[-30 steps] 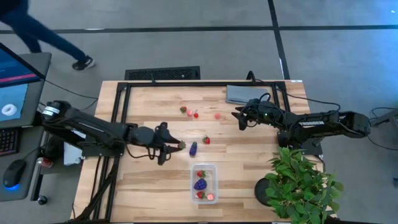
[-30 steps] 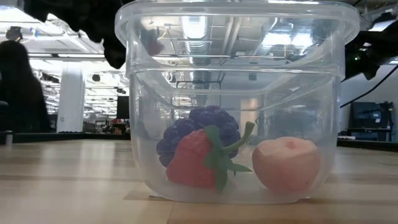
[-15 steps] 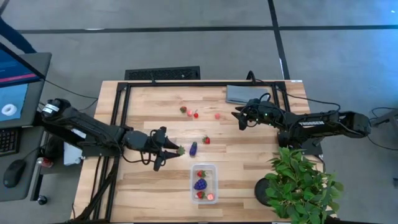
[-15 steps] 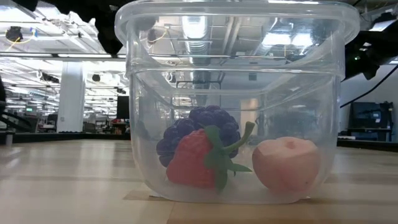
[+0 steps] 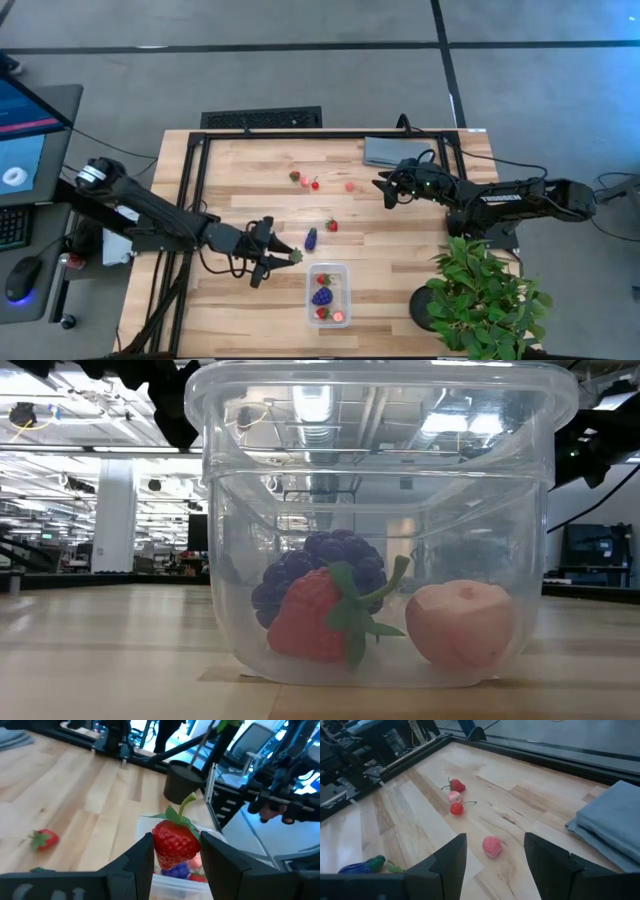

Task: Pick and placing Produce into tupperware
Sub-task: Put the red strawberry into the transparent bin

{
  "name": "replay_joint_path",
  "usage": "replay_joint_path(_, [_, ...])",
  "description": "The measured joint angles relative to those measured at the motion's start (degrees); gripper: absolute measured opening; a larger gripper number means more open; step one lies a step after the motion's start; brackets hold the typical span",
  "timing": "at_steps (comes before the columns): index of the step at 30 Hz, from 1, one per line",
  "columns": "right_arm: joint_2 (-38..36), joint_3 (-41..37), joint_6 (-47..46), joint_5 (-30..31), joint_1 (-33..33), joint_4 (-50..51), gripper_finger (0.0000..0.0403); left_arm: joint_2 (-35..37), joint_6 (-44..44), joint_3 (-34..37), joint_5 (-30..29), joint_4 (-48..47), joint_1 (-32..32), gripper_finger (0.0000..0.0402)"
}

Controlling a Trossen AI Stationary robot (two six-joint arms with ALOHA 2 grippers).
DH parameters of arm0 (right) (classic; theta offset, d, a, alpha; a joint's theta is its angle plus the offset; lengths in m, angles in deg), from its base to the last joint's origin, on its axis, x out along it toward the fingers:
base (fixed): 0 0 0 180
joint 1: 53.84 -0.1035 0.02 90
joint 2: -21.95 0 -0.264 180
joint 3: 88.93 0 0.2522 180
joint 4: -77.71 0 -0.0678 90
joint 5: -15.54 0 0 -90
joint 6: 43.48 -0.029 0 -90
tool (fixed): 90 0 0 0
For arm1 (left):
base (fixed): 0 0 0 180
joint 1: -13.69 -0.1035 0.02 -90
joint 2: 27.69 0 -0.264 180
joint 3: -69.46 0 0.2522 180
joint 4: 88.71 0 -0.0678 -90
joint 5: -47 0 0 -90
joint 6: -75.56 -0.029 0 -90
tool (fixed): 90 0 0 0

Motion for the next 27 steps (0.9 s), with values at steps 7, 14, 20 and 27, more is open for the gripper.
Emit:
replay_joint_path(7, [0.00, 0.00, -0.02, 0.00, 0.00, 0.00, 0.0221, -6.96, 0.76, -3.57, 3.14, 2.81, 0.53, 0.0136])
replay_joint_path(14, [0.00, 0.00, -0.04, 0.00, -0.29, 0.00, 0.0221, -15.69, -0.40, -9.29, 8.23, 2.97, 0.53, 0.0136])
replay_joint_path(20, [0.00, 0.00, -0.04, 0.00, -1.48, 0.04, 0.0221, -22.44, -1.73, -12.83, 11.97, 4.26, 0.21, 0.0136])
replay_joint_path(27, [0.00, 0.00, -0.39, 0.02, -2.76, 0.05, 0.0221, -23.99, -2.38, -13.11, 14.69, 6.09, -1.94, 0.0136])
